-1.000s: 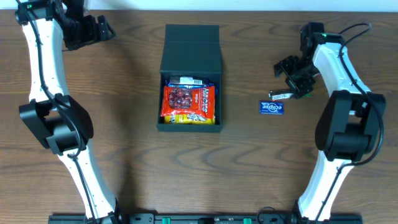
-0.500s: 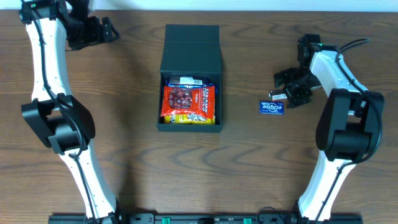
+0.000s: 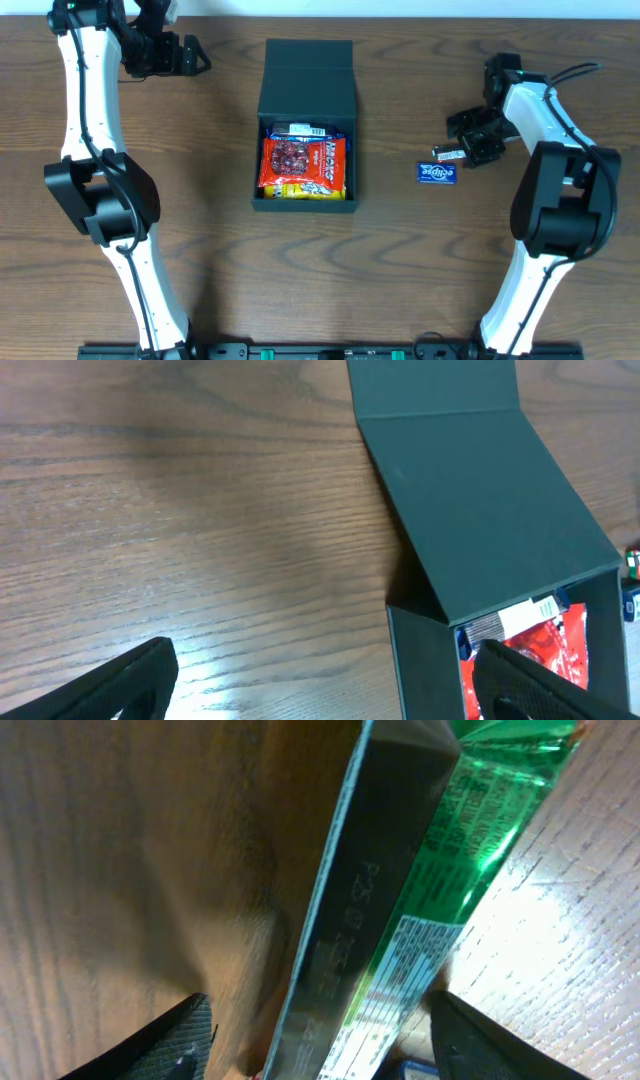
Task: Pack container
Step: 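Move the right gripper to the green-wrapped bar and grasp it, then carry the green bar left and lower it upright into the box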
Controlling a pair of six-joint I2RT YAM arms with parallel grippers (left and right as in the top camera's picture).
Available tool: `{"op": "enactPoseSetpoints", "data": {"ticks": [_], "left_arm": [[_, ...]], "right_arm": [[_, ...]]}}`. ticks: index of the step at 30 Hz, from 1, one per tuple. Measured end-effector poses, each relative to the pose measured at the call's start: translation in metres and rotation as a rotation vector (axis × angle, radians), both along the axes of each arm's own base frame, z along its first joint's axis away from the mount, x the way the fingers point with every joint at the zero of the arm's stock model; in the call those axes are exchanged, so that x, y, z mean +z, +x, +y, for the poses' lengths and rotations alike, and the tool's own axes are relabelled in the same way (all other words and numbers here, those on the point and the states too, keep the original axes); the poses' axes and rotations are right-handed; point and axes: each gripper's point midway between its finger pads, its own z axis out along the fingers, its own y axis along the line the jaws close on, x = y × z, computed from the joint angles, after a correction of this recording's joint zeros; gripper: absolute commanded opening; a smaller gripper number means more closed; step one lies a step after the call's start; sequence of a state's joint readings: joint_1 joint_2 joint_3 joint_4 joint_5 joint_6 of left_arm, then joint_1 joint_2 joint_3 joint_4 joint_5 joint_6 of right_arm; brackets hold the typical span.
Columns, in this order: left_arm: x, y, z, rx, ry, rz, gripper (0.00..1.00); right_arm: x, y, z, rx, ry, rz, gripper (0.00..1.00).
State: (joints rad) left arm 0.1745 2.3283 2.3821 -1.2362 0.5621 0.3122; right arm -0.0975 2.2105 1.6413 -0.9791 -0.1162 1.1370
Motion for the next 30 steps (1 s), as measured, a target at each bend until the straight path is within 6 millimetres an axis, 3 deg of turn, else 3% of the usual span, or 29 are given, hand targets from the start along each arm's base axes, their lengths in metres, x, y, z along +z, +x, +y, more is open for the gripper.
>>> {"op": "enactPoseSetpoints", "data": {"ticks": [5,18,22,26,30], "left_arm": [[-0.001,-0.003,-0.001,-0.002,-0.002,0.013,0.95],[-0.001,-0.004,-0.001,-0.003,-0.003,0.019,0.95],[-0.001,-0.004,-0.001,-0.003,-0.003,0.018,0.95],[-0.001,-0.004,-0.001,-0.003,-0.003,0.019,0.96],[-0.001,-0.004,-0.001,-0.002,-0.003,0.019,0.95]], "right_arm": [[-0.001,-0.001,0.001,-0.001,0.007,0.004,0.50],[-0.001,-0.001,0.001,0.113,0.015,-0.010,0.24],[0.003,0.006,-0.002,0.169,0.010,-0.034,0.22],[0.020,0.027,-0.006,0.240,-0.003,-0.094,0.22],[0.054,0.052,-0.001,0.361,-0.007,-0.192,0.22]]}}
